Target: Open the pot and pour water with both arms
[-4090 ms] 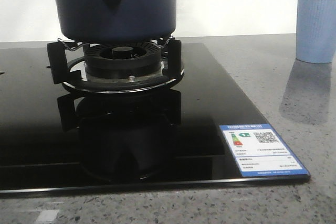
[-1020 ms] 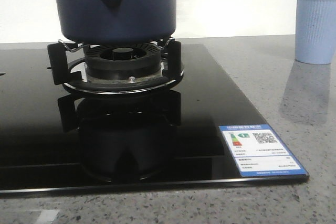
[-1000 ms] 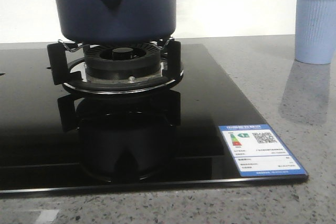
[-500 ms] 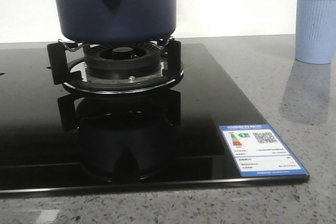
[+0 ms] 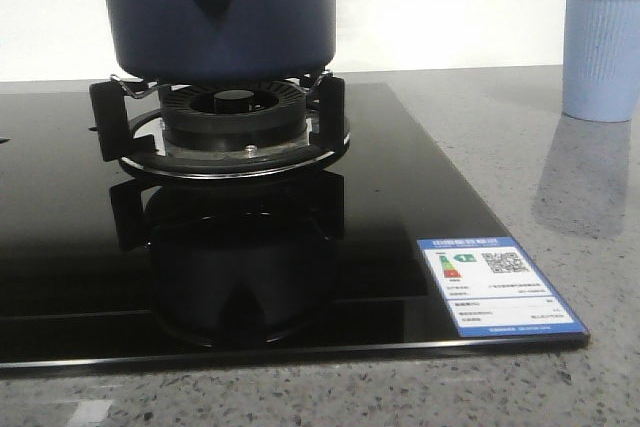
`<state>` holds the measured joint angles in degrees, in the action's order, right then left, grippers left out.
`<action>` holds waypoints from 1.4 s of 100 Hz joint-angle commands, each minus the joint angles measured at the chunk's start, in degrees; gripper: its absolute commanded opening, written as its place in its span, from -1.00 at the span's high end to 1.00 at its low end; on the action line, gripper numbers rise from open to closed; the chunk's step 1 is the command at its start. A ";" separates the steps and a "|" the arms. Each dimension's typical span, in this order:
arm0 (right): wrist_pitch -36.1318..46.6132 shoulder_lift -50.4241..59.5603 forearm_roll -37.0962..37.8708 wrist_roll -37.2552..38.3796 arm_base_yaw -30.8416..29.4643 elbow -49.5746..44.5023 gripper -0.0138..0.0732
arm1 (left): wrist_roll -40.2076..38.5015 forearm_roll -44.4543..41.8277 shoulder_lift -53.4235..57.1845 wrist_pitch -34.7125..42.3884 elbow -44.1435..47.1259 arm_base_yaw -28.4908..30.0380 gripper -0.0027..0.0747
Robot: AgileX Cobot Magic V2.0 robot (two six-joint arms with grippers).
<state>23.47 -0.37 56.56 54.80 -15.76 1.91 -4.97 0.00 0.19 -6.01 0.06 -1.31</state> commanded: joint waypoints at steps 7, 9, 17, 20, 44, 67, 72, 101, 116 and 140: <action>1.87 -0.56 -1.40 -0.50 0.06 1.40 0.84 | -0.47 0.00 1.74 4.06 0.55 -0.40 0.98; 1.87 -0.56 -1.40 -0.50 0.06 1.29 0.84 | -0.47 0.00 1.74 4.06 0.55 -0.40 0.98; 1.35 -0.56 -1.40 -0.50 0.06 1.29 0.84 | -0.47 0.00 1.74 4.06 0.55 -0.40 0.98; 1.35 -0.56 -1.40 -0.50 0.06 1.29 0.84 | -0.47 0.00 1.74 4.06 0.55 -0.40 0.98; -0.87 -0.80 -7.25 -1.83 0.06 1.29 0.84 | -0.47 0.00 1.74 4.06 0.55 -0.40 0.98; -4.32 -4.31 -34.83 -31.61 2.94 0.55 0.84 | -0.47 0.00 1.74 4.06 0.55 -0.40 0.98; -5.63 -4.85 -39.59 -37.56 4.68 0.55 0.84 | -0.47 0.00 1.74 4.06 0.55 -0.40 0.98; -22.68 -5.07 -54.57 -57.18 13.91 0.16 0.84 | -0.47 0.00 1.74 4.06 0.55 -0.40 0.98; -23.47 -2.56 -54.76 -57.18 14.02 -3.75 0.84 | -0.47 0.00 1.74 4.06 0.55 -0.40 0.98; -27.87 2.03 -54.56 -57.18 13.89 -3.94 0.84 | -0.47 0.00 1.74 4.06 0.55 -0.40 0.98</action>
<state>-6.77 0.52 2.01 -1.63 -1.77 -0.64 -4.97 0.00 0.19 -6.12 0.06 -1.31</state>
